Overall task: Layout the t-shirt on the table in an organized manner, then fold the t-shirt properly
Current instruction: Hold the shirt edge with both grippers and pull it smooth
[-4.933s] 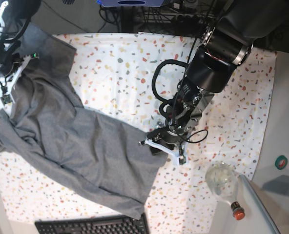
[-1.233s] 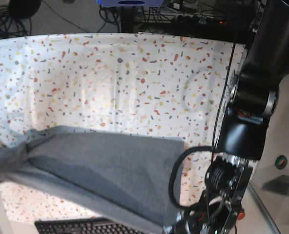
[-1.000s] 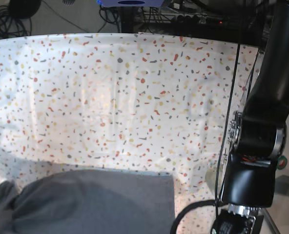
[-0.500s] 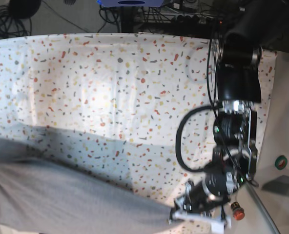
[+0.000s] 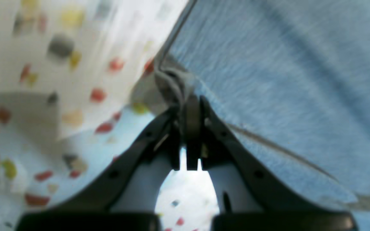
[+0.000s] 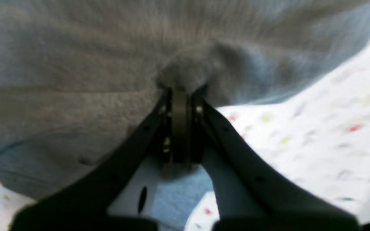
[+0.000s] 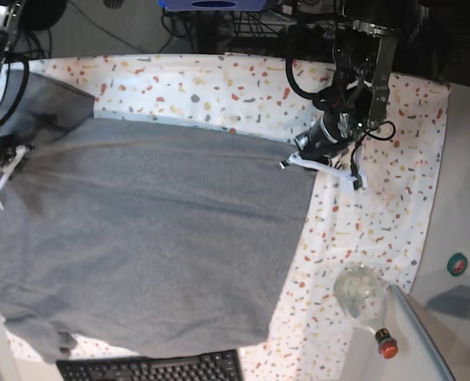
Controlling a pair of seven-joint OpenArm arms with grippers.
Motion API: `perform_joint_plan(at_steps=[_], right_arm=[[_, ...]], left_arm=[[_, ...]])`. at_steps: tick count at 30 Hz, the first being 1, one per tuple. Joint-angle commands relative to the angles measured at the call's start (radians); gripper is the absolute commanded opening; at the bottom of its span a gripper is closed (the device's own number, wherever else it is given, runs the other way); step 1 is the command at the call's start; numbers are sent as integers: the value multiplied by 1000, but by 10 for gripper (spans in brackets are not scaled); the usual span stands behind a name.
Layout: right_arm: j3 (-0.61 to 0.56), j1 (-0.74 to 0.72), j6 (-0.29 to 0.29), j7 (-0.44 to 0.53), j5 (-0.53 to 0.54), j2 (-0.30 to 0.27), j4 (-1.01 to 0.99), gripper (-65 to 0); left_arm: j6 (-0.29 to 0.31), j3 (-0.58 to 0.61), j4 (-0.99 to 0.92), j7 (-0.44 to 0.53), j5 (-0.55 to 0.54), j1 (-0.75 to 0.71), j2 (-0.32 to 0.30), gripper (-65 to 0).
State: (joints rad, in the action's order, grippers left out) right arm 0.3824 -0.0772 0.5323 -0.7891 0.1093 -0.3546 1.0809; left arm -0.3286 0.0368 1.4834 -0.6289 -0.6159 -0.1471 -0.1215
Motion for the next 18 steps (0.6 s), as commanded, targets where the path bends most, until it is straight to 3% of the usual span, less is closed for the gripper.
perform_joint_plan(at_steps=[1,8,13,17,18], right_arm=[[5,-20,-4,13,7,-25,0,-650],[16,3,-4,9,7,-25,-11,-650],[152,4,-5,6,7,-10,-18,-650],[198,17,-5,-20,7,-4,-9,-650],[212,20,-5,-19,10,-4,3,-558]], left_arm=[[10,-8,12,31,0,1,-4,-650],[10,-8,23,34,0,-75,-16,-650],[10,-10,23,34,0,-95,-25,-650],[10,-10,23,34,-2,-95,-23,-650],[10,-10,23,34,-2,-95,-23,-650]])
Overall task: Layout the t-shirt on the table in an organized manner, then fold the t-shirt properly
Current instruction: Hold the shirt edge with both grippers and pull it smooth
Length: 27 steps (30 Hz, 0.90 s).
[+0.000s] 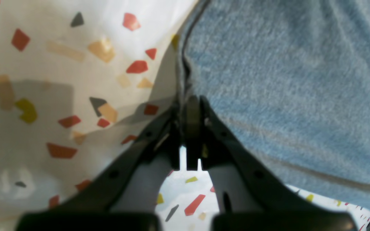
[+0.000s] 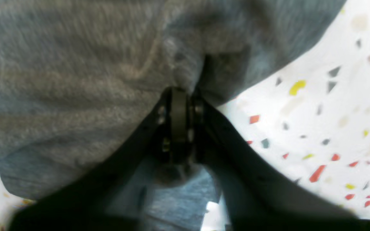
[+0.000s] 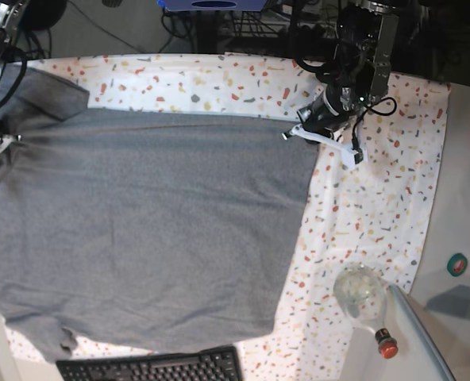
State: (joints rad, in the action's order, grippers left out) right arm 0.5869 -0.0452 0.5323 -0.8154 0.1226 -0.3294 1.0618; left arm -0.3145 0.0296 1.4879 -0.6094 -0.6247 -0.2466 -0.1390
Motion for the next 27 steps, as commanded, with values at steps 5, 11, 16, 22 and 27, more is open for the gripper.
perform_joint_plan(at_steps=[5,11,16,22,27], right_arm=[[212,55,2,95,-1,43,209,-311],[292,209,9,75,-1,121,390,-308],[267,256,113,77,-4,149,386,-306],[275,235,116,67,-7,149,351,-309],[267,327,116,72,-7,237,459,-315]], left_arm=[[-4,-3,20,15,7,5,-4,-650],[-4,-1,20,15,6,6,-1,-650],[-4,-1,20,15,7,14,-3,-650],[-4,-3,20,15,7,16,-4,-650],[-4,-3,20,15,2,16,-6,-650]])
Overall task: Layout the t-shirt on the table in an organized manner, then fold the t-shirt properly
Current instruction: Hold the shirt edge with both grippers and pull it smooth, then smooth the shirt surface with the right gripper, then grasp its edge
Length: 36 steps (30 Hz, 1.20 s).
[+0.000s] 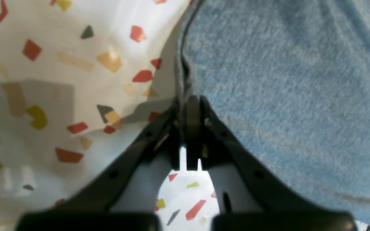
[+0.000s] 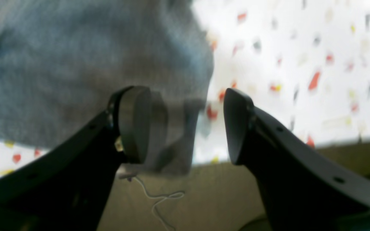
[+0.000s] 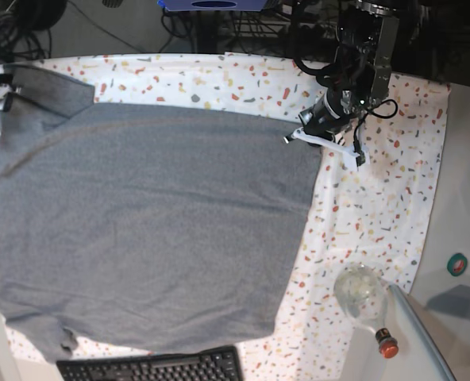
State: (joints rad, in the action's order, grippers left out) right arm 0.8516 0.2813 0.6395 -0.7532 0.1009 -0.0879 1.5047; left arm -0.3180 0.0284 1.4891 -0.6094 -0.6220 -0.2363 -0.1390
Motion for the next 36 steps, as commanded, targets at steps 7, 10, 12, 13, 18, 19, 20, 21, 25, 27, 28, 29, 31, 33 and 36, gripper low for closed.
perform_joint_plan(at_steps=[7,10,12,13,18,19,20,21,25,27,28,29,31,33,36], right_arm=[[-93,34,10,13,13,18,109,-624],[-102,-35,10,13,13,-19,107,-650],[-79,-103,9,13,13,-52,90,-650],[-78,-144,9,10,12,-69,69,-650],[-183,-342,9,-41,-99,-138,-109,-650],[-228,-374,9,-44,-138,-138,-148,-650],[-263,-397,9,-39,-175,-132,-175,-650],[-295,-422,9,-24,-214,-128,-207,-650],[-332,-517,9,50,-320,-79,-336,-650],[-341,-558,9,62,-352,-62,-407,-650],[-348,-575,9,67,-356,-54,-444,-650],[-368,-589,9,70,-356,-46,-477,-650],[-417,-604,9,71,-359,-37,-508,-650],[-460,-610,9,80,-361,-14,-513,-650],[-506,-612,-45,88,-361,10,-516,-650]], left_arm=[[0,6,20,15,3,7,-6,-650],[0,-2,21,15,0,-4,-6,-650],[0,-2,43,10,0,-13,-6,-650],[0,-3,57,13,0,-34,-6,-650],[0,-3,124,15,3,-108,-6,-650],[0,-3,130,15,3,-125,-4,-650],[0,-3,133,15,3,-137,-3,-650],[0,-3,135,15,3,-146,-1,-650],[-2,-17,132,16,3,-170,-3,-650],[-2,-57,137,16,3,-182,2,-650],[-2,-75,137,16,3,-186,3,-650],[-2,-92,137,16,3,-189,3,-650],[-2,-124,138,16,1,-193,3,-650],[-2,-149,138,16,0,-194,3,-650],[-2,-163,138,16,0,-211,3,-650]])
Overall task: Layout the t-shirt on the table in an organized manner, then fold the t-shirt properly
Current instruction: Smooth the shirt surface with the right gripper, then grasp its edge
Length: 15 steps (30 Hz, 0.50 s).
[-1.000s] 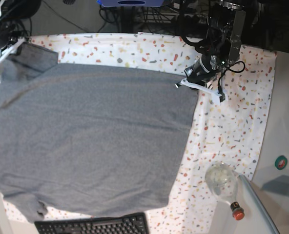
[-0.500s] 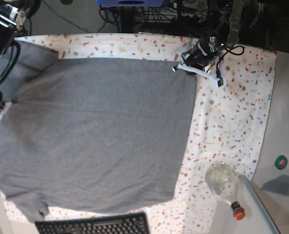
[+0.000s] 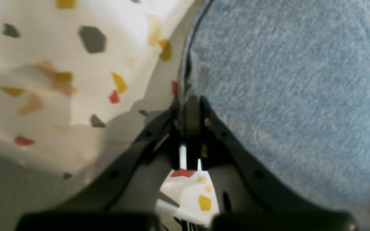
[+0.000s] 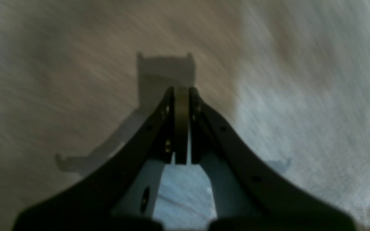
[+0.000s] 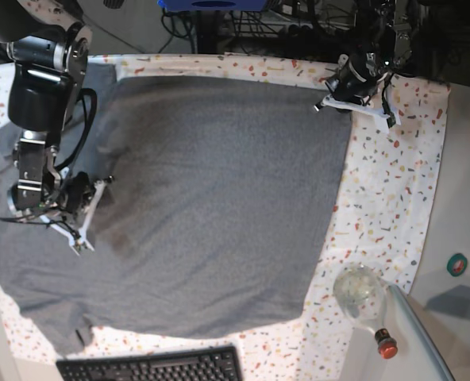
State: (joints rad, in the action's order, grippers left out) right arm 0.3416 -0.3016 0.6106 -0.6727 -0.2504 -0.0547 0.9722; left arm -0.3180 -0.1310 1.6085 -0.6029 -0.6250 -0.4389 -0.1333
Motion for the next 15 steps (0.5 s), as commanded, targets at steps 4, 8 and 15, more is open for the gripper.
perform_joint_plan(at_steps=[4,8,15], right_arm=[[-72,-29,-108,8,-10,6,-2,-650],[-100,-80,-119,17,-8,29,-123,-650],[-103,-216,-165,207,-7,77,-422,-650]], left_arm=[[-2,4,19,10,1,-19,-2,-650],[-2,-2,45,10,1,-44,-2,-650],[-2,4,92,4,1,-71,-4,-650]])
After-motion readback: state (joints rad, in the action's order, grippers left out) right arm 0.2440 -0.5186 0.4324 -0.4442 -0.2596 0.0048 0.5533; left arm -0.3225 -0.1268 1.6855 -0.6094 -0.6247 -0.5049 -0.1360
